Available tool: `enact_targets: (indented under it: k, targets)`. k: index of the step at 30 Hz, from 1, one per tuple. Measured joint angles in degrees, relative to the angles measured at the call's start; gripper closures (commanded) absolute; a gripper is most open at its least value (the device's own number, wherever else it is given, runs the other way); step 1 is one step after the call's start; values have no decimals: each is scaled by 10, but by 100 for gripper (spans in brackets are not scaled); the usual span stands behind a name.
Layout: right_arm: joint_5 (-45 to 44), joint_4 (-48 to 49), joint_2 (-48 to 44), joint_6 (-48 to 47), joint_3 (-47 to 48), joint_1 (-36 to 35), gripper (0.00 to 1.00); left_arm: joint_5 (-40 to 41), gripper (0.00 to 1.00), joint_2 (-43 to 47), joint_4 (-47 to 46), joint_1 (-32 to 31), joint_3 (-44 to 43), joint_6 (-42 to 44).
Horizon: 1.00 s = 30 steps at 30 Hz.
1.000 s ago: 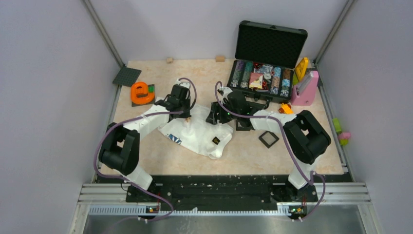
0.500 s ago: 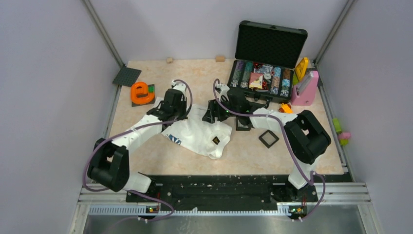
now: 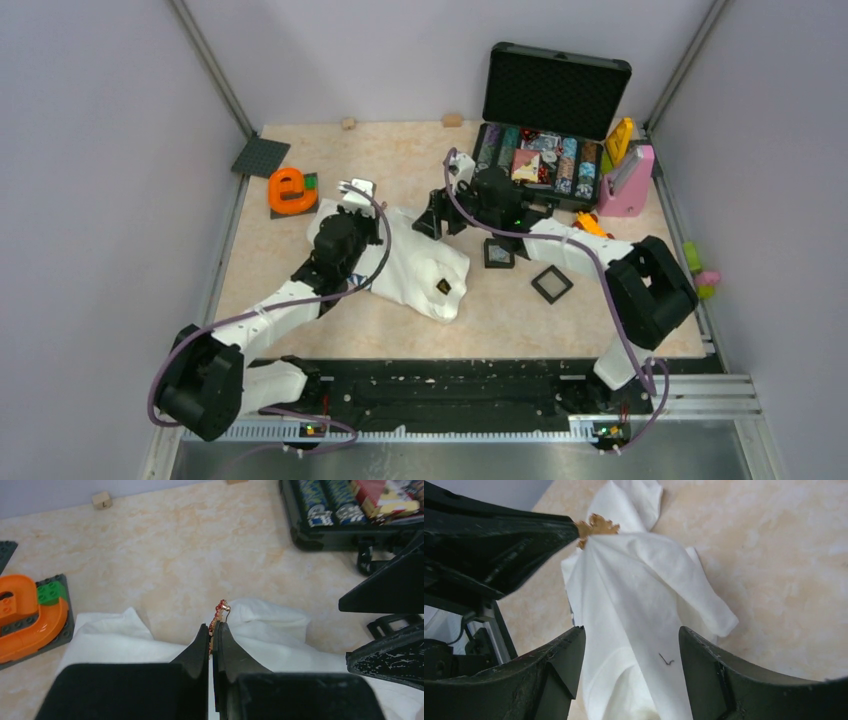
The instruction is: Remove the brooch from the garment
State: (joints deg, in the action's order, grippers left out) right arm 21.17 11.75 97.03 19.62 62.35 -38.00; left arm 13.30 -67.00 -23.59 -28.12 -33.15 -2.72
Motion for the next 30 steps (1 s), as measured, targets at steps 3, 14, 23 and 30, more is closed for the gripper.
enact_targets:
  k: [3,14,23,30]
  targets:
    - [4,17,-26,-5,0,3,30,-50,100,0,-54,14,7,-6]
    - [21,67,-82,-6,0,31,25,-250,100,26,-89,84,-20,-131]
    - [75,134,-96,6,-31,33,18,-395,100,46,-43,121,-46,-239]
    - [117,191,-108,31,-62,34,19,-463,100,33,-16,131,-73,-287]
